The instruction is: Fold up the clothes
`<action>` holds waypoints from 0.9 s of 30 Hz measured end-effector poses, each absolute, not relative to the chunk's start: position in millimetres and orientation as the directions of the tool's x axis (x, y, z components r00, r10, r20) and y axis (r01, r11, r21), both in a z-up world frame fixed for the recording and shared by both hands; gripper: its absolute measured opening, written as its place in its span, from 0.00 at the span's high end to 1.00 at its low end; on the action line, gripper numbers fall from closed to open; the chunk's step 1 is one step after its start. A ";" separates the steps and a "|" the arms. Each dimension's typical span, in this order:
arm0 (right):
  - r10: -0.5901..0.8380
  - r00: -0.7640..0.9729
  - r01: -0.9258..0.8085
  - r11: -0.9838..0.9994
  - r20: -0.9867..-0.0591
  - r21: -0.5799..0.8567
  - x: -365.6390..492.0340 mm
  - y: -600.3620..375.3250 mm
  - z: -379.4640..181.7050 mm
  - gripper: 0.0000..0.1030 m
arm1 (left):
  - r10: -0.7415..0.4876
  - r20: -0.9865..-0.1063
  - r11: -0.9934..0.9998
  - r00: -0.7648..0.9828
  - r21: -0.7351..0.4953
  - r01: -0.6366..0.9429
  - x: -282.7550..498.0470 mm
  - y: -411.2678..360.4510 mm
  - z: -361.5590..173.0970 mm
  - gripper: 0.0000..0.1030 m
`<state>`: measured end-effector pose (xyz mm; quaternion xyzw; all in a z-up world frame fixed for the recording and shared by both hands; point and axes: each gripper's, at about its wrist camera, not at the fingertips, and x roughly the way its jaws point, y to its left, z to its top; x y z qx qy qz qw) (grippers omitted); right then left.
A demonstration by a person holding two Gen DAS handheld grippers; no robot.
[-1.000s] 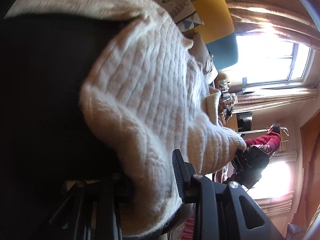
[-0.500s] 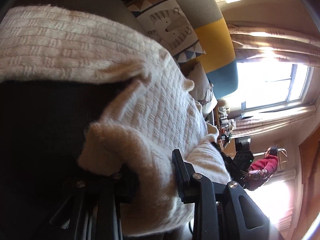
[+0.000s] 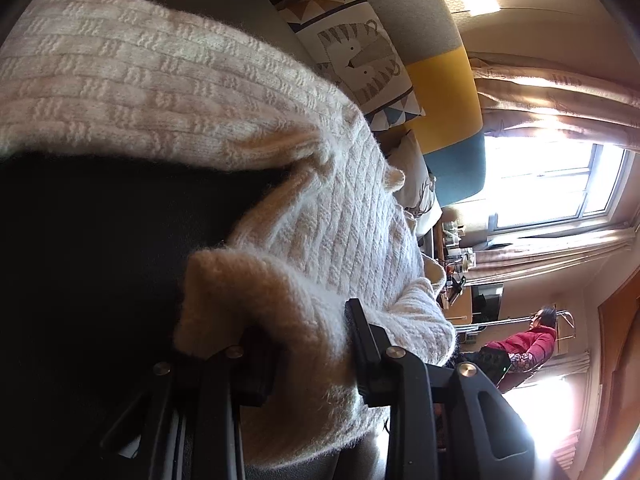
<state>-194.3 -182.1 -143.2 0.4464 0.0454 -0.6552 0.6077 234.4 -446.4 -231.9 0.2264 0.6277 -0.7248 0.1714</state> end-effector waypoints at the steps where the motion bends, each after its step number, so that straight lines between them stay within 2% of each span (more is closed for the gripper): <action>1: -0.743 0.151 0.840 -0.252 -0.653 0.481 -190.8 -180.4 -147.3 0.43 | 0.035 -0.547 -0.156 -0.837 -0.830 0.536 237.4 -445.1 -231.4 0.69; 12: -0.665 0.155 0.920 -0.172 -0.731 0.352 -157.4 -216.5 -158.4 0.43 | 0.009 -0.548 -0.152 -0.837 -0.827 0.540 272.7 -425.6 -224.1 0.65; 15: -0.662 0.159 0.923 -0.164 -0.732 0.348 -154.7 -217.8 -160.7 0.44 | 0.005 -0.532 -0.145 -0.846 -0.838 0.526 281.4 -420.5 -227.5 0.60; 20: -0.652 0.161 0.926 -0.159 -0.741 0.342 -150.4 -221.0 -161.2 0.54 | 0.038 -0.526 -0.147 -0.849 -0.844 0.516 274.1 -411.3 -237.6 0.50; 23: -0.654 0.174 0.920 -0.158 -0.736 0.359 -151.3 -218.3 -159.8 0.67 | 0.046 -0.514 -0.202 -0.857 -0.844 0.496 265.3 -406.6 -235.7 0.48; 25: -0.665 0.209 0.903 -0.150 -0.717 0.402 -153.3 -216.3 -158.4 0.79 | 0.038 -0.511 -0.244 -0.859 -0.838 0.488 260.9 -404.9 -233.2 0.47; 27: -0.680 0.246 0.881 -0.139 -0.691 0.451 -154.7 -214.5 -156.7 0.82 | 0.062 -0.508 -0.246 -0.859 -0.842 0.480 253.7 -406.6 -236.5 0.47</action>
